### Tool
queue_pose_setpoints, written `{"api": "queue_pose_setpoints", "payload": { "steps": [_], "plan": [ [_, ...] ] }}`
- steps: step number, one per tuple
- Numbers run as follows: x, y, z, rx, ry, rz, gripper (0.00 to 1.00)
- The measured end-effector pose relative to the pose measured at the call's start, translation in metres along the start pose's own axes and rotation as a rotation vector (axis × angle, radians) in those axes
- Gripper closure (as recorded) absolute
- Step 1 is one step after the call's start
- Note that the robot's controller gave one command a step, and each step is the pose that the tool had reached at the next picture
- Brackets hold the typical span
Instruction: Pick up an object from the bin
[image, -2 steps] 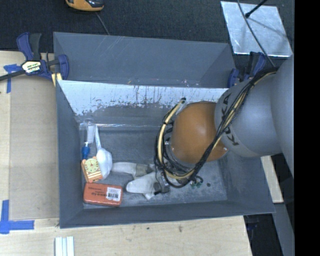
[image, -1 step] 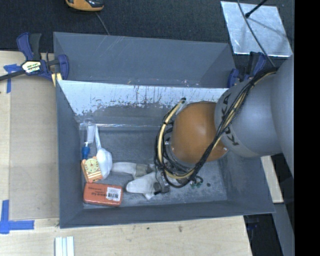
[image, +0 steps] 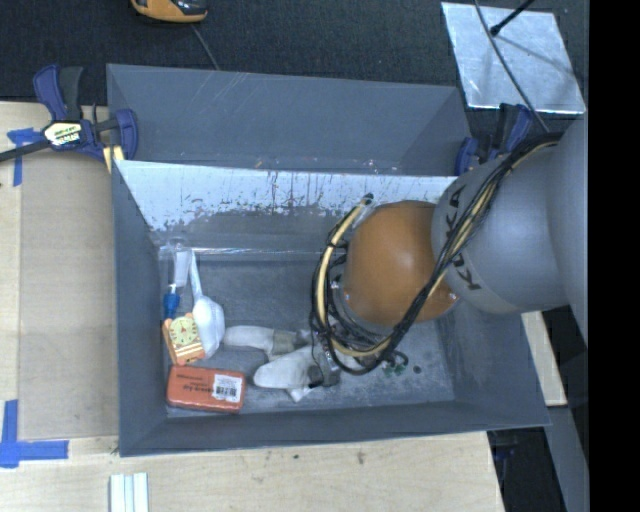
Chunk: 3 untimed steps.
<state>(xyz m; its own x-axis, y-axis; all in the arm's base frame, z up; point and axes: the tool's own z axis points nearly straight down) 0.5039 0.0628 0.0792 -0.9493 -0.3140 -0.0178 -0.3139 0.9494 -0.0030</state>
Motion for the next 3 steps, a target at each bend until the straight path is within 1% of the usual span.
{"api": "queue_pose_setpoints", "payload": {
  "steps": [1,3],
  "plan": [
    [0.001,0.0,-0.018,-0.002,0.012,0.0,1.0],
    [0.0,0.0,-0.047,-0.002,0.012,0.0,1.0]
  ]
}}
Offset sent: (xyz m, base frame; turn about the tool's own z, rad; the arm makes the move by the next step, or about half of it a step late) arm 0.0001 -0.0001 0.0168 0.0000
